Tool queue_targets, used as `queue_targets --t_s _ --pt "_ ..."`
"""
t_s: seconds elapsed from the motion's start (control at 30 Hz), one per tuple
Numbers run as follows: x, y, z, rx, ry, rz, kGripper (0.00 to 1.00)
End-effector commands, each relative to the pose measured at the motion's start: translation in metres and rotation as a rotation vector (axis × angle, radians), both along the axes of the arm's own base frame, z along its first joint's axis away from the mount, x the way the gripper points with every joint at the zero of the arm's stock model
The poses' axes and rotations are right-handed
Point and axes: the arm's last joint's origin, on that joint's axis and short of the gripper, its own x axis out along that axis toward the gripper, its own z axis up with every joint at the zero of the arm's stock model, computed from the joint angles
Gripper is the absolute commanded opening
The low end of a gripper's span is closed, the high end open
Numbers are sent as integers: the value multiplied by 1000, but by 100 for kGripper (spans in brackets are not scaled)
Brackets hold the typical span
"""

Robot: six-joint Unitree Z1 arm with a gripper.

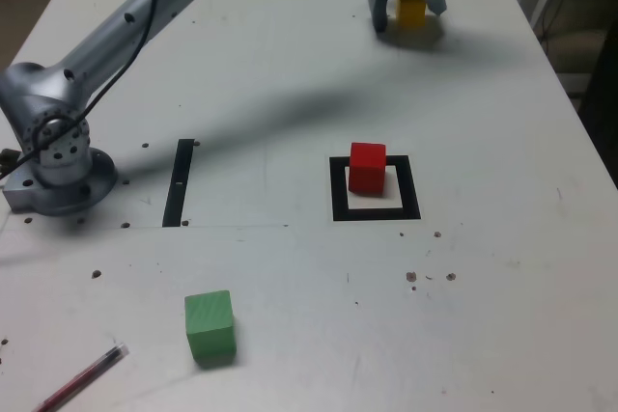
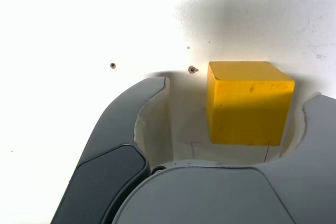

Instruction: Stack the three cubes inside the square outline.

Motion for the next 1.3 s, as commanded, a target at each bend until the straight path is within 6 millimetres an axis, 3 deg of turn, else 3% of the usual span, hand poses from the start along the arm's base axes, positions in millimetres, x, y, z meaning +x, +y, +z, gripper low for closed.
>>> queue_targets --t_s 0.0,0.83,1.27 --pt "-1 -1 12 10 -28 4 78" --pt "5 -6 14 27 -59 -1 70" --pt "6 3 7 62 -66 12 56"
